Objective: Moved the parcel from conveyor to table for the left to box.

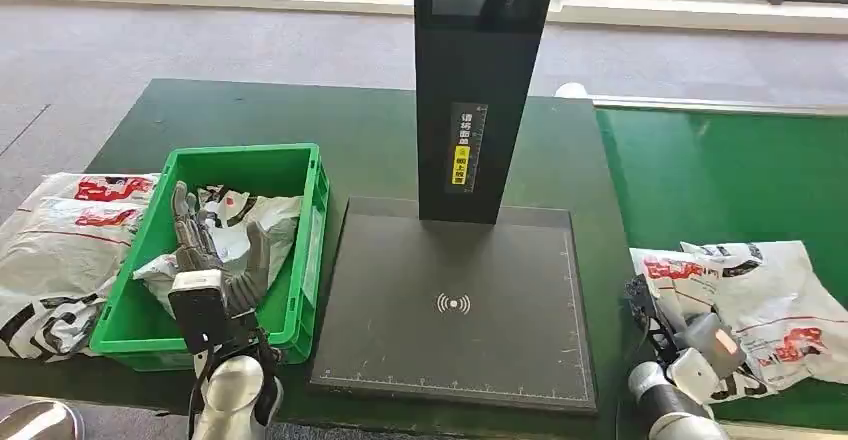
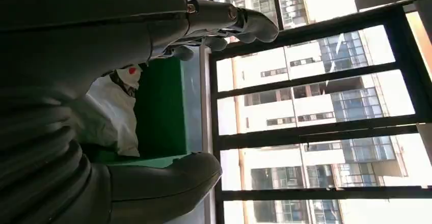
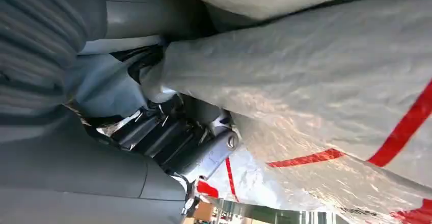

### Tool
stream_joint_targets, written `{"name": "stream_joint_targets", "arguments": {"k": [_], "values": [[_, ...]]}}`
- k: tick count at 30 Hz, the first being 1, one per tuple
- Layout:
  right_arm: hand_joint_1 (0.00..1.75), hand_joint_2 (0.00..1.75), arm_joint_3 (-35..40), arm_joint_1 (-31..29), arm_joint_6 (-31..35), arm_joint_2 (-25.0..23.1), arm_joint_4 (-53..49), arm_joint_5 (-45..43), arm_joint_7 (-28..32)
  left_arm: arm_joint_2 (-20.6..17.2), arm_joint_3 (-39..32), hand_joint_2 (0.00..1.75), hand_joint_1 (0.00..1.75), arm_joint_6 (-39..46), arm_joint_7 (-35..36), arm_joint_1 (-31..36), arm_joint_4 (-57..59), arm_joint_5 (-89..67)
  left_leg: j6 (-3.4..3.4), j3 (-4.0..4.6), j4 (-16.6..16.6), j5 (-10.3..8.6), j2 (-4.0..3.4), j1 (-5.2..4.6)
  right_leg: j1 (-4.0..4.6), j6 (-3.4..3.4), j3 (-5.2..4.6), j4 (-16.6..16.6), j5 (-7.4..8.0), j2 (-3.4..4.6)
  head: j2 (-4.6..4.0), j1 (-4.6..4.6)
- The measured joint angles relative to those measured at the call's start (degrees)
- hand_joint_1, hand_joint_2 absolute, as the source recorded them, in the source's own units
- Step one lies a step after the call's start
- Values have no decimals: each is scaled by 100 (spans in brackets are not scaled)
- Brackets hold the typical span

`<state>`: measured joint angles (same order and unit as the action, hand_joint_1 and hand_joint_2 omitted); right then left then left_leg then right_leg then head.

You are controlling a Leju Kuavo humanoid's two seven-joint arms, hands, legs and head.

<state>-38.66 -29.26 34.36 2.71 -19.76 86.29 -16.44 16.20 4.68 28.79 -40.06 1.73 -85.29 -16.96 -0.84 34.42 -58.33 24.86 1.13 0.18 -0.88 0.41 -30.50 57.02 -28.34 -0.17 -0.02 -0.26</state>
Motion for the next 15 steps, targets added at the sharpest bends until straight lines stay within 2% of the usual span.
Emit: {"name": "stream_joint_targets", "arguments": {"k": [6, 7, 8, 10, 11, 12, 15], "values": [[175, 175, 0, 7, 37, -2, -2, -11, 105, 0, 0, 175, 0, 0, 0, -1, 0, -2, 0, 1, 0, 0, 0, 0, 1, 0, 2, 1, 0, 0, 2, 0], [175, 175, -2, 80, 158, -68, -137, -55, 406, 0, 0, 175, 0, 15, 0, -1, -2, -2, 0, 3, 0, 0, 4, 0, 2, 1, 6, 1, 1, -2, 0, 0], [175, 175, -66, 280, 318, -256, -709, -147, 1025, 0, 0, 175, 0, 55, 0, -11, -11, 0, 0, 11, 1, 0, 11, 0, 3, 0, 3, 5, 0, -8, 0, 0], [175, 175, -312, 480, 561, -637, -1976, -262, 2747, -2, -2, 175, 0, 100, 0, -72, -46, 13, -1, 23, 2, -1, -9, -6, -6, -2, -32, 10, 3, 12, 2, 0], [175, 175, -397, 474, 590, -784, -2306, -293, 3404, -2, -2, 175, 0, 118, 0, -74, -44, 17, -1, 22, 1, 0, -20, -5, -1, -3, -39, 10, 4, 20, 0, -2], [175, 175, -472, 501, 588, -853, -2613, -297, 3846, 0, -2, 175, 0, 120, 0, -74, -46, 18, -2, 21, 1, 0, -18, -2, 2, -3, -33, 8, 3, 21, 0, -2], [175, 175, -706, 596, 588, -1260, -3641, -549, 4392, -2, -2, 175, 0, 164, 0, -76, -46, 57, -1, 37, 2, -7, 21, 1, 0, -7, -37, 12, -2, -26, 2, 0]]}}
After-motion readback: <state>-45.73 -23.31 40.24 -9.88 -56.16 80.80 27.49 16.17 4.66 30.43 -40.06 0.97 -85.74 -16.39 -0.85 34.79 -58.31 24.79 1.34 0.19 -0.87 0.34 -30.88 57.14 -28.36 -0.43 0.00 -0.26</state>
